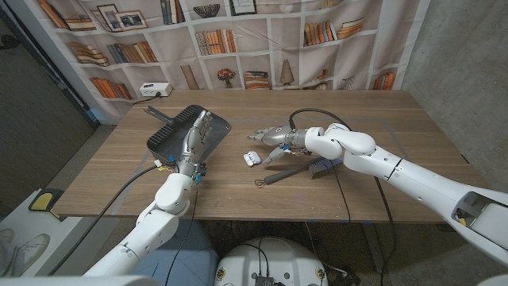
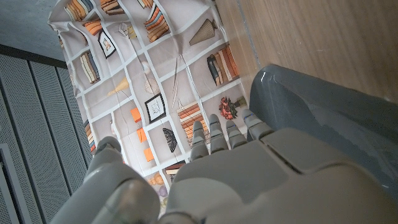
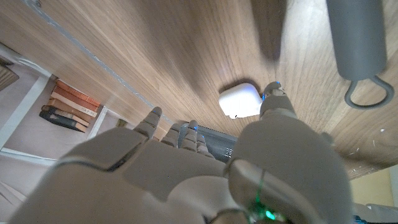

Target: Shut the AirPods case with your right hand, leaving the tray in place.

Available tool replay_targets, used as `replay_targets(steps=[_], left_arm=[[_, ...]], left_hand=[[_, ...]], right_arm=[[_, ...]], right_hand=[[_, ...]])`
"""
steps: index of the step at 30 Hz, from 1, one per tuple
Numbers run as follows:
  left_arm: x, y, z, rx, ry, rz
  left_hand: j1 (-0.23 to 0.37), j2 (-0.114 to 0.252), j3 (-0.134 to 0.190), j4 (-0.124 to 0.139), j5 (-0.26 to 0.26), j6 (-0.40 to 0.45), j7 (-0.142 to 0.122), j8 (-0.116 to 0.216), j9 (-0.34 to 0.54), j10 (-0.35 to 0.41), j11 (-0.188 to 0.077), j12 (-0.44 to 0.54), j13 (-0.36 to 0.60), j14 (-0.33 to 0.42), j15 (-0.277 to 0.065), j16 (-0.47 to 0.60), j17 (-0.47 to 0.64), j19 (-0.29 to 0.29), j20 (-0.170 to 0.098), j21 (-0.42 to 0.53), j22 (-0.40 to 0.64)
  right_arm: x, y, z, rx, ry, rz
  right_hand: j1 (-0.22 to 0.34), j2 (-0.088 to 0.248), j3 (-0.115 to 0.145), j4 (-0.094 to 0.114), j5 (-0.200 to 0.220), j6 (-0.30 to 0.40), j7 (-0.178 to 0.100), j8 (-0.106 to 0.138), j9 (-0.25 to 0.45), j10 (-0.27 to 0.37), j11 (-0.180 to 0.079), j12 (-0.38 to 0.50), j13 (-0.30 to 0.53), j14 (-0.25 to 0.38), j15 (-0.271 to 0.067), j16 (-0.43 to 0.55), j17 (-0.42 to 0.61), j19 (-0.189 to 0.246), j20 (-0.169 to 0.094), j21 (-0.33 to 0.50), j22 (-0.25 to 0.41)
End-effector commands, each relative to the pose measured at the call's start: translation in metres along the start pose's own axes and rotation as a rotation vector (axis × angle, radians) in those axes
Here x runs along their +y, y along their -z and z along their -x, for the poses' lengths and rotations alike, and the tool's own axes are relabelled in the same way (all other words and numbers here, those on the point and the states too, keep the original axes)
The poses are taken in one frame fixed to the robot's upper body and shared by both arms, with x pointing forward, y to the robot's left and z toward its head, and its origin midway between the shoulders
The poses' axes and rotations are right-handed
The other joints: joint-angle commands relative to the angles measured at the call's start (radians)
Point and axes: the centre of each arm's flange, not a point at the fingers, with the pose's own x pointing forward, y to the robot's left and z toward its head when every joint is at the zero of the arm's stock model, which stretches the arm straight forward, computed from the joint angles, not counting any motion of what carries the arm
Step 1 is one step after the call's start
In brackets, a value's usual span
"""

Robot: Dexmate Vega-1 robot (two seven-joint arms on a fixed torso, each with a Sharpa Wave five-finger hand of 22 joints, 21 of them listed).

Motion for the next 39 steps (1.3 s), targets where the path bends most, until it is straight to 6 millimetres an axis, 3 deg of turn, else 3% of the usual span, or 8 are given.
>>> replay_targets(steps=[1,13,27,31,39], left_arm=[[-0.004,-0.0002,0.0023,0.0,0.0,0.025],[-0.0044,-0.0004,0.003,0.023,-0.002,-0.038],[-0.008,0.0077,0.0028,0.013,0.01,0.003],[-0.0103,0.0071,0.0032,0.005,0.015,0.001],[-0.0131,0.0076,0.0056,0.001,0.016,0.008]], left_hand=[[0.006,-0.004,0.001,0.004,0.002,0.012,0.001,0.006,0.001,0.009,0.004,0.007,0.002,0.009,-0.004,0.004,0.003,-0.002,-0.002,-0.002,0.002],[-0.009,-0.023,-0.015,0.009,0.002,0.013,0.006,0.005,0.001,0.007,0.009,0.005,0.003,0.008,0.002,0.003,0.004,-0.004,0.002,-0.002,0.002],[-0.019,-0.044,-0.032,0.01,0.005,0.02,0.013,0.007,0.001,0.01,0.018,0.006,0.003,0.009,0.005,0.003,0.005,-0.003,0.001,-0.002,0.002],[-0.02,-0.048,-0.036,0.01,0.006,0.02,0.013,0.007,0.001,0.011,0.014,0.007,0.003,0.009,0.005,0.003,0.005,-0.003,0.002,-0.002,0.002],[-0.021,-0.055,-0.041,0.009,0.009,0.019,0.012,0.006,0.001,0.014,0.01,0.008,0.003,0.012,0.004,0.004,0.005,-0.002,0.002,-0.001,0.002]], right_arm=[[0.0035,0.0027,-0.0025,-0.009,-0.016,-0.008],[0.0057,0.0064,-0.0016,-0.011,-0.015,-0.016],[0.0059,0.0048,-0.0047,-0.009,-0.034,-0.017],[0.0074,0.0057,-0.0052,-0.004,-0.043,-0.029],[0.0097,0.0055,-0.0057,-0.009,-0.046,-0.044]], right_hand=[[0.004,-0.006,-0.003,0.002,0.004,-0.275,-0.005,0.007,0.004,0.002,-0.007,0.007,0.004,-0.086,-0.007,0.006,0.003,0.006,0.002,0.002,0.001],[-0.016,-0.012,-0.014,0.014,0.002,-0.272,-0.006,0.008,0.004,0.008,-0.008,0.011,0.006,-0.086,-0.008,0.006,0.005,0.009,0.0,0.002,0.001],[-0.022,-0.015,-0.019,0.018,0.004,-0.259,-0.01,0.013,0.003,0.049,-0.012,0.031,0.008,-0.072,-0.009,0.01,0.004,0.018,-0.004,0.003,0.001],[-0.024,-0.019,-0.025,0.021,0.006,-0.251,-0.013,0.016,0.003,0.054,-0.013,0.035,0.01,-0.06,-0.009,0.013,0.002,0.037,0.026,0.005,0.0],[-0.032,-0.018,-0.032,0.026,0.008,-0.263,-0.01,0.011,0.003,0.043,-0.011,0.031,0.011,-0.069,-0.006,0.007,0.002,0.022,0.018,-0.003,0.0]])
